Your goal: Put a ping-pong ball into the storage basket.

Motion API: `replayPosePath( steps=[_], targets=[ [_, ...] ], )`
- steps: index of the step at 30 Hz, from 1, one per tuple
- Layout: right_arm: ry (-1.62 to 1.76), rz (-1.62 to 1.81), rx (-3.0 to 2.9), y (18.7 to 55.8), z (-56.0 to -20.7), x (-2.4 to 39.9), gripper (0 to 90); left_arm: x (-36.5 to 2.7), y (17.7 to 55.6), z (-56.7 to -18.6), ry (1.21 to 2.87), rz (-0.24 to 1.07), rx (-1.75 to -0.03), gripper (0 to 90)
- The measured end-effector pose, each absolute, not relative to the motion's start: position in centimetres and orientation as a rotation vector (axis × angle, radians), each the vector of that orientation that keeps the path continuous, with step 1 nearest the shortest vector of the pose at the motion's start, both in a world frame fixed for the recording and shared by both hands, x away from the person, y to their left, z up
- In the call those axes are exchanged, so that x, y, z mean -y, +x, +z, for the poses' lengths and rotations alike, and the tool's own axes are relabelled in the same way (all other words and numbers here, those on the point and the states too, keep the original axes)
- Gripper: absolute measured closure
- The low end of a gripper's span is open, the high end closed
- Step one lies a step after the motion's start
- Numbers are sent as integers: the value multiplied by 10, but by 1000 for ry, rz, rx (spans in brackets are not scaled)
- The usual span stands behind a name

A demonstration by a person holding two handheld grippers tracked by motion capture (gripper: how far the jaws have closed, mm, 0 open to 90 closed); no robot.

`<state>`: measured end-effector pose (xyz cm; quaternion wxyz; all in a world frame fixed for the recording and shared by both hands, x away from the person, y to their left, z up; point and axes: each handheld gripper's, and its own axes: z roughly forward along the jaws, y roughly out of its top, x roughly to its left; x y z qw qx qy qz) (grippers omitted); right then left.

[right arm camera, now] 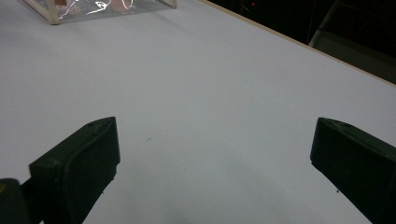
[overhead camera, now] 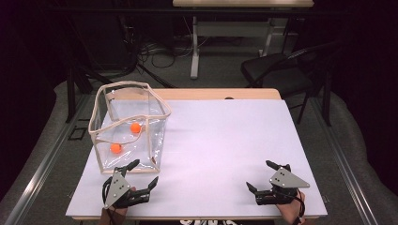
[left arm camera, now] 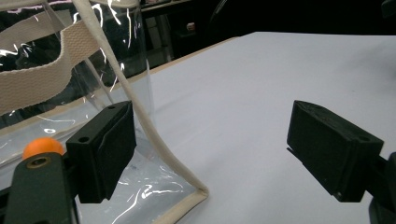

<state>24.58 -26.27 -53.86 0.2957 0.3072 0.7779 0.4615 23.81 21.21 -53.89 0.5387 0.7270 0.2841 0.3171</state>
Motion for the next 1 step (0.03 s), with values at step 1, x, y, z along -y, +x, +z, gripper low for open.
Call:
replayPosePath(
  steps=[1],
  targets=[
    [819, 1231, -2069, 246, -538, 263, 9, -212, 238, -539, 1729, 754, -676, 156]
  ],
)
